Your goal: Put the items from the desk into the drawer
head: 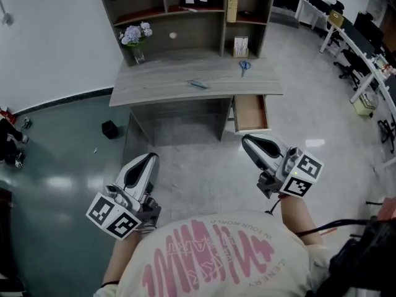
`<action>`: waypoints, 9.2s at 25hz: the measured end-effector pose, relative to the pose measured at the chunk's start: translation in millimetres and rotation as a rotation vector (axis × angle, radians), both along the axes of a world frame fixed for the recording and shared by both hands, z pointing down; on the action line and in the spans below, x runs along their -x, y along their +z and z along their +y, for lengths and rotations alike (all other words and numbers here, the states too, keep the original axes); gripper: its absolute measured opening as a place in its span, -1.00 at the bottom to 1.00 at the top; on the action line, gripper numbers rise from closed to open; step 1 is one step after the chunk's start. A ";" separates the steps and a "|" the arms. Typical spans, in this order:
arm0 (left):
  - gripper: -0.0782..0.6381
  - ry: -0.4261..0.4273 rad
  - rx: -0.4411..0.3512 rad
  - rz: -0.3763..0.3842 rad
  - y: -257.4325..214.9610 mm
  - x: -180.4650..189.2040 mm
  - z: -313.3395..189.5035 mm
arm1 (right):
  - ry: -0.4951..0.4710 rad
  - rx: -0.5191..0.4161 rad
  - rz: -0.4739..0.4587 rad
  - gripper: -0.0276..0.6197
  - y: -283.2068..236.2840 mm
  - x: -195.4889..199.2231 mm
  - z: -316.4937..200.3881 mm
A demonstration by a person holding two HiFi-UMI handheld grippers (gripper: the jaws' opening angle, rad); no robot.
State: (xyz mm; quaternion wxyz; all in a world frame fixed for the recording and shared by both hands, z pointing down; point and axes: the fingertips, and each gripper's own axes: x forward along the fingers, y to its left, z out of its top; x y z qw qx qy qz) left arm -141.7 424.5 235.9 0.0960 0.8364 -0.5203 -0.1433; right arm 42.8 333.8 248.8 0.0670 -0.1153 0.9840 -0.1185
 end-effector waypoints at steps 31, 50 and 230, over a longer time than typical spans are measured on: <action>-0.73 0.085 0.054 0.031 20.2 53.7 -156.4 | 0.047 0.093 0.140 -0.89 51.0 69.1 -141.5; -0.73 0.324 0.192 0.028 67.8 153.3 -305.3 | 0.284 0.224 0.157 -0.89 84.2 170.9 -265.7; -0.73 0.217 0.190 0.015 82.7 32.0 -424.4 | 0.305 0.139 0.246 -0.90 92.6 86.7 -376.9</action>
